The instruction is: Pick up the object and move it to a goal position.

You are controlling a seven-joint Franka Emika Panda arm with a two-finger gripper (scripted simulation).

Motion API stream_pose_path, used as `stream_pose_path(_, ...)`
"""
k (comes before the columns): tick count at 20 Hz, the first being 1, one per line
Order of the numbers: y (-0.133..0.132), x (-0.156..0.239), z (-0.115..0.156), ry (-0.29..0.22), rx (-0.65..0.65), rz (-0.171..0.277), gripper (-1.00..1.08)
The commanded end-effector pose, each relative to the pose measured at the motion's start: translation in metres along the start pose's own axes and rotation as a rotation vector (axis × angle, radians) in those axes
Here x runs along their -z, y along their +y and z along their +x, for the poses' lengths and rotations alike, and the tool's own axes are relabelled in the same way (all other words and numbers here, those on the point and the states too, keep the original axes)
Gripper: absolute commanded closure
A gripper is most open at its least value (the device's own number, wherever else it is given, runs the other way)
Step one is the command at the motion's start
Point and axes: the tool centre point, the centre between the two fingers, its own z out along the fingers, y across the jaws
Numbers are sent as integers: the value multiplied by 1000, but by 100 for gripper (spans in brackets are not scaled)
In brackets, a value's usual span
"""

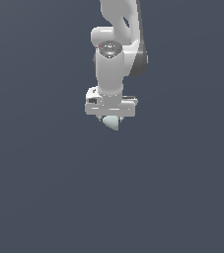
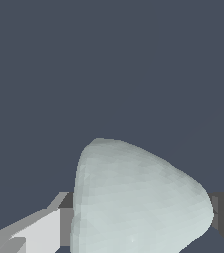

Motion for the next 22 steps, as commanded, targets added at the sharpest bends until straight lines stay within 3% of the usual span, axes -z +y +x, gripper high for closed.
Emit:
stream_pose_path(1, 11, 27, 1, 0, 0, 0, 108)
stream_pose_path(15, 68, 170, 10, -2, 0, 0, 108)
stream_pose_path(22, 89, 222, 15, -2, 0, -1, 108)
